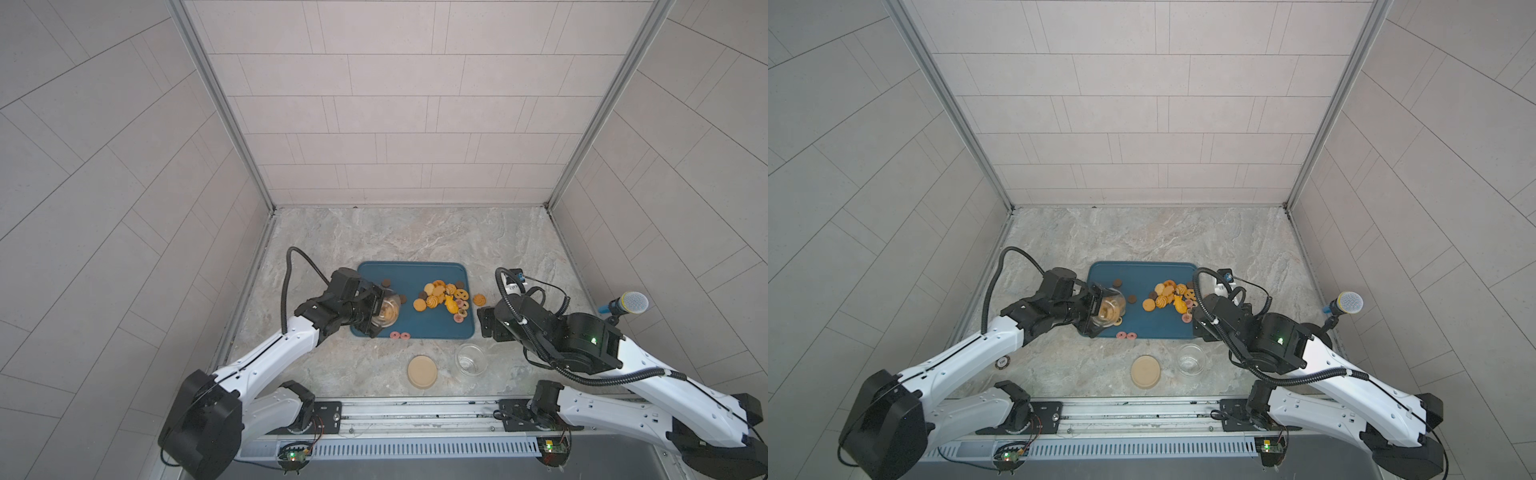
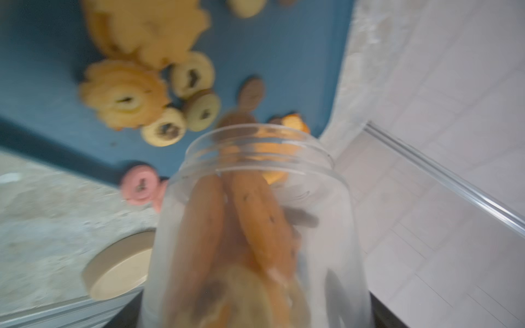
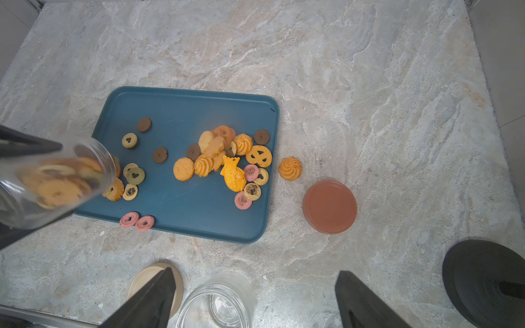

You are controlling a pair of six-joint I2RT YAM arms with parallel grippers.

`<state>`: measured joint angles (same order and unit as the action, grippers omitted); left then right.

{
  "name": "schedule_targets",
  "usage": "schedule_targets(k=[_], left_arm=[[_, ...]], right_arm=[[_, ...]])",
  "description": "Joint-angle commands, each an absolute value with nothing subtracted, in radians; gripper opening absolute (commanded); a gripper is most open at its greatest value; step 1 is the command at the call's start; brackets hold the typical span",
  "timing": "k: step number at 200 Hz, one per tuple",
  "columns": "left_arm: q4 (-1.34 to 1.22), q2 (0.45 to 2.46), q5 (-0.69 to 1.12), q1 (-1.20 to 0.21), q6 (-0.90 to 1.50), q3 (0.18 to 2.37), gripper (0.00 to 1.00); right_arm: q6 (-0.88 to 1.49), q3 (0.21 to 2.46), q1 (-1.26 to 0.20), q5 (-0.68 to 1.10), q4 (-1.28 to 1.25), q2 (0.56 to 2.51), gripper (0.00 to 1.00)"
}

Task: Pour the cookies out of the jar
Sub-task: Pour the cookies in the jar onto the tray.

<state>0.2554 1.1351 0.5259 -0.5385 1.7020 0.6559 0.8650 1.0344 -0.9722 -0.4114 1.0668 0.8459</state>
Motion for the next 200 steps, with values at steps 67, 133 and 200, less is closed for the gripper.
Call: schedule_targets(k=[67, 133, 200], left_arm=[[0.163, 1.071, 0.530, -0.544, 1.752, 0.693, 0.00], [0.165, 1.044, 0.528, -0.504, 1.775, 0.673, 0.00], [0.246, 0.969, 0.541, -0.501, 1.564, 0.757, 0.00]], right_arm=[[0.885, 1.018, -0.966, -0.435, 1.101, 0.814, 0.92], [0.883, 1.016, -0.963, -0.435, 1.086, 0.815, 0.92], [0.846, 1.080, -0.963, -0.361, 1.068, 0.841, 0.93]])
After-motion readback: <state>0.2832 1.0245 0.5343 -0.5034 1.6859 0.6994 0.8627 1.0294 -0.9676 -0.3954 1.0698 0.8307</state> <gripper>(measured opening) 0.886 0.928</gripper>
